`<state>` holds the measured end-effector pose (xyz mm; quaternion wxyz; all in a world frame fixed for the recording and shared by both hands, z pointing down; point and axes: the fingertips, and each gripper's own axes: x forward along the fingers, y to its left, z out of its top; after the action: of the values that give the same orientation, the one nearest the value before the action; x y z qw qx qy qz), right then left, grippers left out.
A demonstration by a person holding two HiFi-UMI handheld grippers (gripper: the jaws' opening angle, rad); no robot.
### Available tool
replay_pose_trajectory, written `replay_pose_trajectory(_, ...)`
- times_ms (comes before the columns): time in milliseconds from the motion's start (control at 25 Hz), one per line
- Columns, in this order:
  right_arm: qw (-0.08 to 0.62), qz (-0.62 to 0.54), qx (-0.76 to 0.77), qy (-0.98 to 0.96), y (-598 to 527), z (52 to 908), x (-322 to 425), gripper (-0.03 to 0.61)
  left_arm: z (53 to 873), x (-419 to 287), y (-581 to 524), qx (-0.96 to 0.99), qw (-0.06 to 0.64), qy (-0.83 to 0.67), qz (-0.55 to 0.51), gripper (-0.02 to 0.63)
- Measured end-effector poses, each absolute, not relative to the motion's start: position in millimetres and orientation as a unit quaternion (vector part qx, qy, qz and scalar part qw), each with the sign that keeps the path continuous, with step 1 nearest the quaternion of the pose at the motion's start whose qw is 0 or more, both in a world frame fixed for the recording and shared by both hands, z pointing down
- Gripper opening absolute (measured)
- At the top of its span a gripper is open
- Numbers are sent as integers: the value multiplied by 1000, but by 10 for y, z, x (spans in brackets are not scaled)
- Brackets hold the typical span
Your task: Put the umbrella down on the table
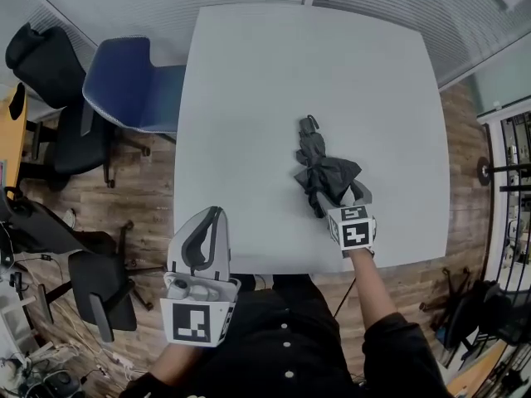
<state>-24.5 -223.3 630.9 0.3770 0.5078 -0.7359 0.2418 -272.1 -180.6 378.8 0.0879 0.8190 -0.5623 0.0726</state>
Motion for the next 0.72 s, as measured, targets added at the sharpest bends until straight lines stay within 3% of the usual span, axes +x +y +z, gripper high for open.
replay_pose_trajectory(160, 348, 232, 536, -734, -2167, 5958, -87, 364, 3683, -2677, -1806, 827, 78, -554, 62, 23)
replay_pose_trajectory(320, 269, 225, 549, -759, -2153, 5442, -59, 356, 3572, -2626, -1815, 833, 67, -547, 50, 23)
replay_pose_trajectory(360, 243, 217, 557, -764, -2161, 5280, -51, 294, 3542, -2620, -1820, 834, 63, -546, 46, 24)
replay_pose_trajectory(400, 218, 209, 569, -765, -2169, 5123, -31, 155, 3514, -2619, -1825, 836, 58, -544, 44, 23)
replay_pose_trajectory(440, 198, 202, 582, -763, -2177, 4979, -2, 72, 3489, -2620, -1830, 837, 55, -542, 42, 23)
replay_pose_trajectory(720, 101, 142, 622, -763, -2176, 4108, 124, 37, 3255, -2606, -1905, 849, 10, -528, 20, 23)
